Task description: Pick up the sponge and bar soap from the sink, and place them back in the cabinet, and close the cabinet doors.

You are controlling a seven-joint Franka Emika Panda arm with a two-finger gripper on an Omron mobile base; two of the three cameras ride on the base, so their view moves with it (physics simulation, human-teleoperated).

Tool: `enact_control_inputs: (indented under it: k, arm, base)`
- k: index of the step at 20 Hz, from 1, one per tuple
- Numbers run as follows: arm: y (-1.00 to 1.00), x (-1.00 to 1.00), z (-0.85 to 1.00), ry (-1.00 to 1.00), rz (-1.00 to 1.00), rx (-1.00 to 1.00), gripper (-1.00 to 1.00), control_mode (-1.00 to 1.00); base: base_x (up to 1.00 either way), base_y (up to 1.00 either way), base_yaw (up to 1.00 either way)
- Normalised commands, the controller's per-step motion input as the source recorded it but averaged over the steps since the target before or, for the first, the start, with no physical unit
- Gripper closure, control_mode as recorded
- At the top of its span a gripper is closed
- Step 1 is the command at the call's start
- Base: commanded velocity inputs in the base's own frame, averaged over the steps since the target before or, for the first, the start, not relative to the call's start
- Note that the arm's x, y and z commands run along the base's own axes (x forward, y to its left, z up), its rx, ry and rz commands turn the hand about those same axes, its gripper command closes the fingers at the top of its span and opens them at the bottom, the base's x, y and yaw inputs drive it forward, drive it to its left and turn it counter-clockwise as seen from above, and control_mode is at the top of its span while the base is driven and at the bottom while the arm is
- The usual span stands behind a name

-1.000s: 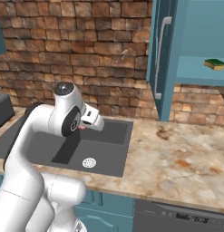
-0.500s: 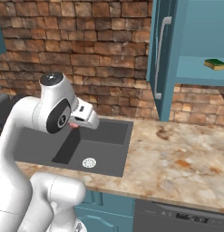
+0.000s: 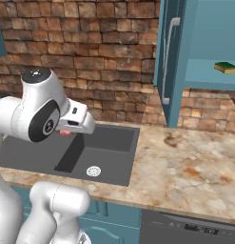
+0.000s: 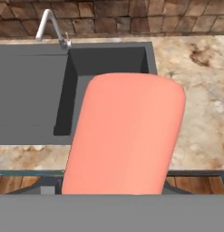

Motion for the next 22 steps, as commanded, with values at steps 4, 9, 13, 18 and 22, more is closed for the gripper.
enact_control_inputs:
  k: [4, 9, 13, 18, 22]
  arm:
    - [0.19, -0.61, 0.43, 0.0, 0.08, -0.05, 1.0, -1.0]
    - [0.07, -0.65, 0.4, 0.0, 0.01, -0.04, 1.0, -1.0]
    - [0.0, -0.38, 0.16, 0.0, 0.0, -0.01, 1.0, 1.0]
    - [0.0, 0.0, 0.0, 0.0, 0.0, 0.0, 1.0, 1.0]
    - [0.0, 0.0, 0.0, 0.0, 0.0, 0.0, 1.0, 1.0]
  base:
    - [0.0, 0.0, 0.0]
    - [0.0, 0.0, 0.0]
    - [-0.46, -0.07, 0.0]
    - [-1.0, -0.33, -0.04]
    - [-0.9, -0.38, -0.04]
